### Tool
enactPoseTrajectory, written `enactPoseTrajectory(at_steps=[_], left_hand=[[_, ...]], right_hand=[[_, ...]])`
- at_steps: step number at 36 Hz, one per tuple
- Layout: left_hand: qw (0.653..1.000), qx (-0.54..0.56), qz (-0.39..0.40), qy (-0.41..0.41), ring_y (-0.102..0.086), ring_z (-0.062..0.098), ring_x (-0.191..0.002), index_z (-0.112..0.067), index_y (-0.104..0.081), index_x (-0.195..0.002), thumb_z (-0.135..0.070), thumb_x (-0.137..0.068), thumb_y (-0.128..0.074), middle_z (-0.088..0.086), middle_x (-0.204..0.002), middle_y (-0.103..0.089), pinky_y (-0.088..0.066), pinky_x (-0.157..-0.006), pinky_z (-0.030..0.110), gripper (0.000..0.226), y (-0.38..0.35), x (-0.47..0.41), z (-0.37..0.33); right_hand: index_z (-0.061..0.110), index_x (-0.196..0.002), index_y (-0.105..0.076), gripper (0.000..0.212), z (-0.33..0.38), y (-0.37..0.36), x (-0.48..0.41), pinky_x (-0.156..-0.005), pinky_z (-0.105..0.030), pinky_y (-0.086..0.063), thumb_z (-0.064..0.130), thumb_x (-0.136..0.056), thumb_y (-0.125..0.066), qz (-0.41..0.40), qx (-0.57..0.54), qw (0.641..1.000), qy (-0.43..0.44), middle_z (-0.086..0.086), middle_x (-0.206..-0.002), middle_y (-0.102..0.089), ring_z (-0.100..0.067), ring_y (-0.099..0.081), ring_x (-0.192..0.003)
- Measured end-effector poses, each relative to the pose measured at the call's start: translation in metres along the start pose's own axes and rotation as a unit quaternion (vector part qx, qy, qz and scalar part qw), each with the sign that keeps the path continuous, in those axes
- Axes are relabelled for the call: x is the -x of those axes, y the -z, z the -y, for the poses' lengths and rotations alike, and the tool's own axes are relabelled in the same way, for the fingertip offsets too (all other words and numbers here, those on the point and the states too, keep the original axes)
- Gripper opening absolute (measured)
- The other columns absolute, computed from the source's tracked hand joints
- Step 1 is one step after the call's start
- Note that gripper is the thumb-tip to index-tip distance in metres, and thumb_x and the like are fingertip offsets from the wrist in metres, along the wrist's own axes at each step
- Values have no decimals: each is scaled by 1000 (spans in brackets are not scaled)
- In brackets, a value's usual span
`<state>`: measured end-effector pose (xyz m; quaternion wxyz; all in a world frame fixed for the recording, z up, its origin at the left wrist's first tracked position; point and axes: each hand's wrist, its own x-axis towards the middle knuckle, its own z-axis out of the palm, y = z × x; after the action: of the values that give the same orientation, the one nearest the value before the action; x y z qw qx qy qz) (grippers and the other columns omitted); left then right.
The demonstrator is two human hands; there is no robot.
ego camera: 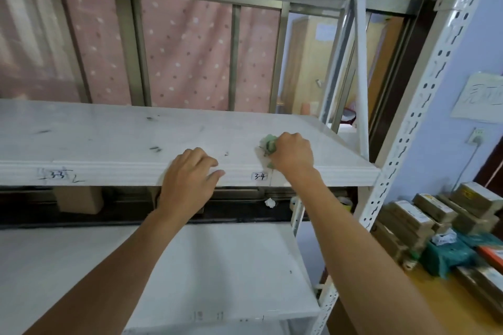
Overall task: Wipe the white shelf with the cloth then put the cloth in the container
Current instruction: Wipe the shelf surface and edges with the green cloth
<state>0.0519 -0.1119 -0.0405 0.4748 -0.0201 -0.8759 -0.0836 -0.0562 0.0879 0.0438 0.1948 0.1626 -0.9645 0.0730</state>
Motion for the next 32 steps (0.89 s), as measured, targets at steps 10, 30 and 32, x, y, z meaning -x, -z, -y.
enactPoseTrajectory(at_steps=[10,30,32], left_hand=[[997,-28,-64,-27,-60,27,-80,-5,-75,-89,-33,-87,-76,7,-87,-66,-53,-73,39,27,14,12,48],[987,-4,-151,-58,-56,28,-64,-5,-69,-73,-27,-88,-82,6,-70,-62,-50,-62,41,29,-2,12,53],[987,0,-147,-67,-56,27,-64,-6,-69,-72,-26,-88,-82,6,-70,-62,-50,-61,40,29,1,11,54]], right_hand=[[3,-100,-60,17,-62,5,-23,-70,-33,-43,14,-91,-52,9,24,994,-103,-15,-94,-60,-30,-57,-84],[13,-99,-67,19,77,-33,-14,-65,-31,-34,13,-87,-53,-29,28,986,163,-6,-90,-61,-22,-45,-74],[12,-96,-67,19,83,-31,-14,-64,-31,-34,13,-86,-51,-22,11,987,161,-7,-90,-60,-24,-49,-77]])
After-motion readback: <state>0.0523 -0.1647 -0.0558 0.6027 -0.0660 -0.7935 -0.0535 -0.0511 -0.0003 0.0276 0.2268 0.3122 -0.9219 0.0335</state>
